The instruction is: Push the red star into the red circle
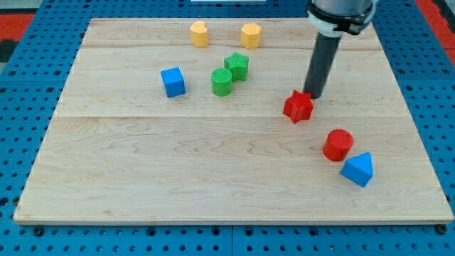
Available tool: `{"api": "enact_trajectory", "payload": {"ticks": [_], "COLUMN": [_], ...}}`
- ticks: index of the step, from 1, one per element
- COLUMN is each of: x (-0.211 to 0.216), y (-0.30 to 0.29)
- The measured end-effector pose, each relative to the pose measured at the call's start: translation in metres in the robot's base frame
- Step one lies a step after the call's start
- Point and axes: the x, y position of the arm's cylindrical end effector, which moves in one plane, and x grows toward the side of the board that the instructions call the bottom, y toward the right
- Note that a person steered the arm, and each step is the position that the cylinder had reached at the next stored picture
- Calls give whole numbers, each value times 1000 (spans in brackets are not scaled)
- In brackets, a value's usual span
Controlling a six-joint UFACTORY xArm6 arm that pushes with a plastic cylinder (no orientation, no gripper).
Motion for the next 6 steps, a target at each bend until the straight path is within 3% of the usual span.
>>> {"api": "enact_trajectory", "payload": {"ticks": [1,2,4,6], "x": [-35,4,65,-30], "y": [-12,-32,16,-54]}}
